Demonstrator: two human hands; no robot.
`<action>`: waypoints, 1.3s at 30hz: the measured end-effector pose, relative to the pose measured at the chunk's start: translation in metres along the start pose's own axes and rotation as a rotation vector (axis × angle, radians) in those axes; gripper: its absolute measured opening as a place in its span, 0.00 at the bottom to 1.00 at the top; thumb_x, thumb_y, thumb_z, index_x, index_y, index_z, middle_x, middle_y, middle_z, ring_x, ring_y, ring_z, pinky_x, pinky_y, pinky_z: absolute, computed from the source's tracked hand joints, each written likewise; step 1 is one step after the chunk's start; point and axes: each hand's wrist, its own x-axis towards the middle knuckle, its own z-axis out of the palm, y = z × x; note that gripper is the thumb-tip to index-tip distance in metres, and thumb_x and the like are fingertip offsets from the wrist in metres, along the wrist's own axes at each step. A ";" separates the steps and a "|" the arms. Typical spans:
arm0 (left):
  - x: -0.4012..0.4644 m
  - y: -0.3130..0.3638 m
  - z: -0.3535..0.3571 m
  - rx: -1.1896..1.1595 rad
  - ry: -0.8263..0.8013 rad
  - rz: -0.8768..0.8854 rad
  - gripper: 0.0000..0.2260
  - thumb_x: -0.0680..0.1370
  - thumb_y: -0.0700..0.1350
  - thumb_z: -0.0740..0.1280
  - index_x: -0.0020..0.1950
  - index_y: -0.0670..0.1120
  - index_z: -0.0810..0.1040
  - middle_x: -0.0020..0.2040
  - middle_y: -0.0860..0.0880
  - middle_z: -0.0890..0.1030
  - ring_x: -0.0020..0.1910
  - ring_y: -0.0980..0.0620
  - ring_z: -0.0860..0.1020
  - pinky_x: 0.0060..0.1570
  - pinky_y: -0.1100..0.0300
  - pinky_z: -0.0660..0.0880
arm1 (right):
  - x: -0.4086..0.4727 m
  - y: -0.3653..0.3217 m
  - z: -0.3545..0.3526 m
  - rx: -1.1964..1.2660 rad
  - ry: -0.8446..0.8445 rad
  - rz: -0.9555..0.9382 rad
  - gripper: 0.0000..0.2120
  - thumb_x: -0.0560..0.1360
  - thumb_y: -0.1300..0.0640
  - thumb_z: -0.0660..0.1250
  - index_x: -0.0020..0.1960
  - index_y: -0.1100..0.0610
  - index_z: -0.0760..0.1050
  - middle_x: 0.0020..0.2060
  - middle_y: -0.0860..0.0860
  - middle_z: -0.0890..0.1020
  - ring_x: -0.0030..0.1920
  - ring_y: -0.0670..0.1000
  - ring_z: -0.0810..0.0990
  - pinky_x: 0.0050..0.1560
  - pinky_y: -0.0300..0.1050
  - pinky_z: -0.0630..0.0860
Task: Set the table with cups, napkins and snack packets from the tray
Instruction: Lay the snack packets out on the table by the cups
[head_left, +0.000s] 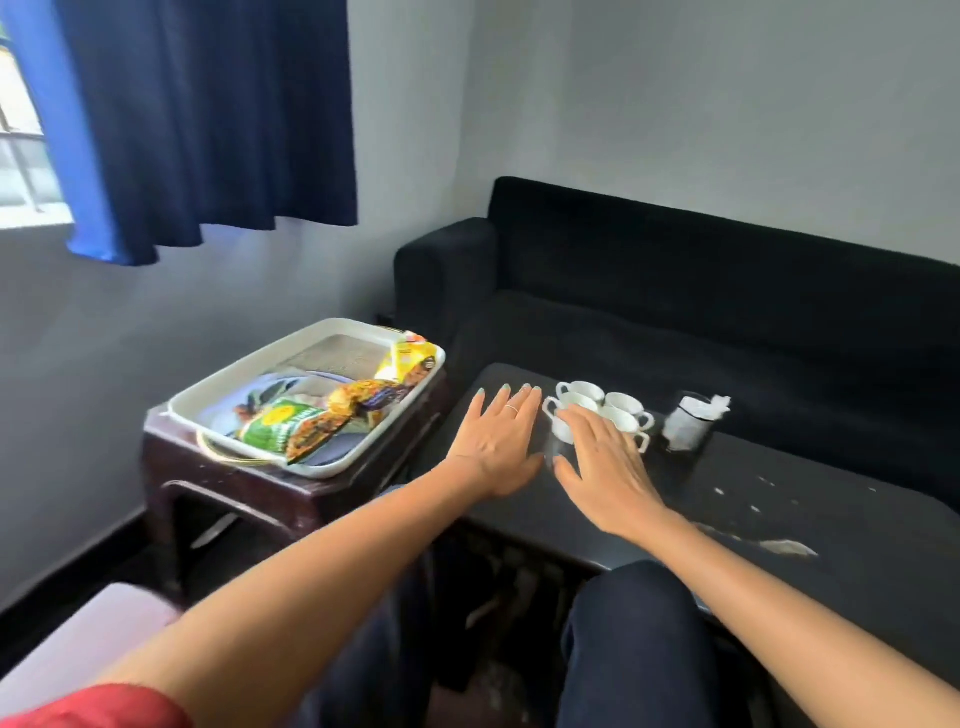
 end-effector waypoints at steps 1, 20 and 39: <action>-0.002 -0.015 -0.005 0.024 0.001 -0.021 0.34 0.80 0.55 0.57 0.79 0.44 0.43 0.80 0.47 0.48 0.79 0.46 0.46 0.77 0.46 0.44 | 0.009 -0.010 0.006 0.024 -0.006 -0.013 0.26 0.78 0.52 0.59 0.74 0.53 0.58 0.75 0.50 0.60 0.75 0.49 0.55 0.73 0.47 0.52; -0.048 -0.205 -0.041 -0.068 0.239 -0.641 0.27 0.79 0.59 0.56 0.76 0.48 0.61 0.74 0.45 0.67 0.72 0.43 0.66 0.71 0.43 0.58 | 0.082 -0.152 0.112 0.397 0.035 -0.165 0.22 0.78 0.56 0.60 0.72 0.53 0.64 0.72 0.47 0.66 0.72 0.47 0.62 0.70 0.44 0.59; -0.067 -0.244 -0.017 -0.288 0.128 -1.152 0.23 0.78 0.62 0.58 0.41 0.45 0.81 0.32 0.51 0.77 0.36 0.51 0.73 0.49 0.53 0.59 | 0.088 -0.180 0.125 0.565 0.065 -0.290 0.17 0.79 0.63 0.59 0.68 0.58 0.72 0.65 0.51 0.73 0.65 0.48 0.70 0.63 0.29 0.61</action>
